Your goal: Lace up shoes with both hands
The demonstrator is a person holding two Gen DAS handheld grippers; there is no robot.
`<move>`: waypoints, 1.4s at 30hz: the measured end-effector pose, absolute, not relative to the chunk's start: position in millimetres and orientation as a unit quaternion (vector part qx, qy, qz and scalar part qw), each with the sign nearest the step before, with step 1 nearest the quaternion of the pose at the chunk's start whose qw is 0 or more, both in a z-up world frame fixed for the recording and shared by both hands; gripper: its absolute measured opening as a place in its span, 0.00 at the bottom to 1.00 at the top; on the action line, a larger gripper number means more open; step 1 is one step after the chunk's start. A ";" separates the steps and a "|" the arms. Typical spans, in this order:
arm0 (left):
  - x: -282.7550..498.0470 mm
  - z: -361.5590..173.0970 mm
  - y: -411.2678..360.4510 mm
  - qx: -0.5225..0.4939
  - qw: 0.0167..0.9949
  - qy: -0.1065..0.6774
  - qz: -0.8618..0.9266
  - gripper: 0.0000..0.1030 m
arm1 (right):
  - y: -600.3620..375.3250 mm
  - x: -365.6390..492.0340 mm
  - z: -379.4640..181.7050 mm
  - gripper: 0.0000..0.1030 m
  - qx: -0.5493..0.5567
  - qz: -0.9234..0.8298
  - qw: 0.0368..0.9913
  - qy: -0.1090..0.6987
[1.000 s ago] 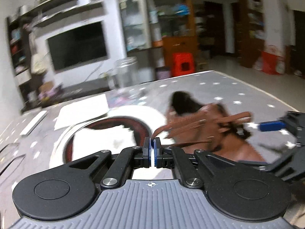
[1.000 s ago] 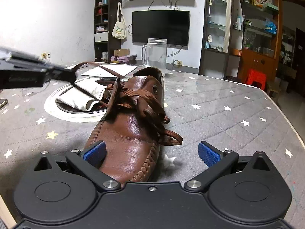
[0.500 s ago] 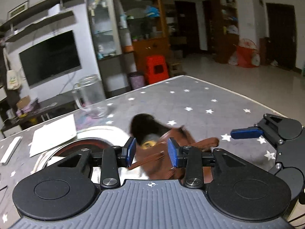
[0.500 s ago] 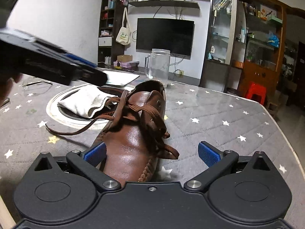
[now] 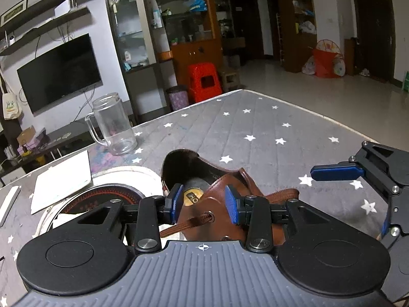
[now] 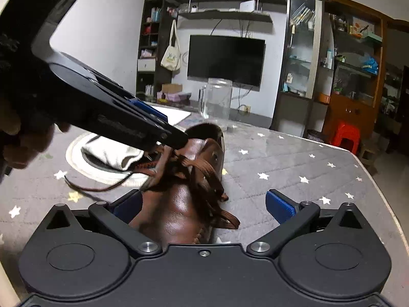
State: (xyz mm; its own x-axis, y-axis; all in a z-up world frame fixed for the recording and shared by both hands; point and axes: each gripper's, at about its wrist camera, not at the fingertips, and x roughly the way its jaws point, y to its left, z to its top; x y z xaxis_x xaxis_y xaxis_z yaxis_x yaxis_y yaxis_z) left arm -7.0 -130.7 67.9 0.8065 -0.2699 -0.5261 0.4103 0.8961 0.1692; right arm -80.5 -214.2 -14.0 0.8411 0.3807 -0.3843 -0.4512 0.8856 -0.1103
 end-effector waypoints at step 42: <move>-7.3 47.5 -168.6 0.504 0.767 0.201 -0.344 0.17 | -192.0 -107.1 -27.4 1.00 -0.086 0.302 0.923 0.221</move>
State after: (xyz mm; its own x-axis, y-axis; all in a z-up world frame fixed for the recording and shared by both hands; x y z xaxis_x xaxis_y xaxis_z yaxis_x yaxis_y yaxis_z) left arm -7.3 -168.6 47.5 0.6831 -0.3247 -0.6541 0.7293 0.2559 0.6345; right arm -107.1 -192.0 -27.4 0.7189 0.5205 -0.4607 -0.5964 0.8023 -0.0242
